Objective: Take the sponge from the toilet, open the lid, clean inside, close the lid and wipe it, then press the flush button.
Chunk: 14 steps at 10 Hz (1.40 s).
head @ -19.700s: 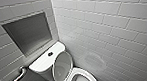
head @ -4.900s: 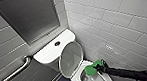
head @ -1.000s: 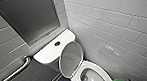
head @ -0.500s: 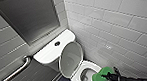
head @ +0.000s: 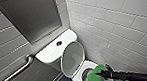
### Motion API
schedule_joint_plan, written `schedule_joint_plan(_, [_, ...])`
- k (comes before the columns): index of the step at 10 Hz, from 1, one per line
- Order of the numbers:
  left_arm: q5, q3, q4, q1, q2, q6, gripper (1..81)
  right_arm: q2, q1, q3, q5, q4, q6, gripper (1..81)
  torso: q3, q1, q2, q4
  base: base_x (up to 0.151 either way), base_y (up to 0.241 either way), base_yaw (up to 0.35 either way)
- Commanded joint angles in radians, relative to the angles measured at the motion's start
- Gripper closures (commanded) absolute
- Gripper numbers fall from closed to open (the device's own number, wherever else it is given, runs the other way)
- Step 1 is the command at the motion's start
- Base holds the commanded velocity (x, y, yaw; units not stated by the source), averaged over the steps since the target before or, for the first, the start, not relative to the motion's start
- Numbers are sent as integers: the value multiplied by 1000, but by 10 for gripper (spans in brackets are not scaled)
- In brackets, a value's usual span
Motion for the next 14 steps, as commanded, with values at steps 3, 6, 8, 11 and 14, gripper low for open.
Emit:
schedule_joint_plan(3, [85, 7, -9, 24, -13, 3, 10, 149, 138, -92, -49, -21, -4, 811, 0, 0, 0, 143, 0, 0, 0])
schedule_joint_plan(6, [83, 7, -12, 24, -20, 2, 10, 264, 131, -230, -95, -16, 3, 811, 0, 0, 0, 146, 0, 0, 0])
schedule_joint_plan(8, [85, 7, -11, 24, -17, 2, 10, 306, 100, -284, -87, -9, 6, 811, 0, 0, 0, 151, 0, 0, 0])
schedule_joint_plan(11, [83, 7, -12, 24, -17, 2, 10, 368, 68, -329, -116, -81, 3, 811, 0, 0, 0, 151, 0, 0, 0])
schedule_joint_plan(14, [83, 7, -11, 24, -15, 3, 10, 338, 16, -324, -144, -111, 4, 811, 0, 0, 0, 151, 0, 0, 0])
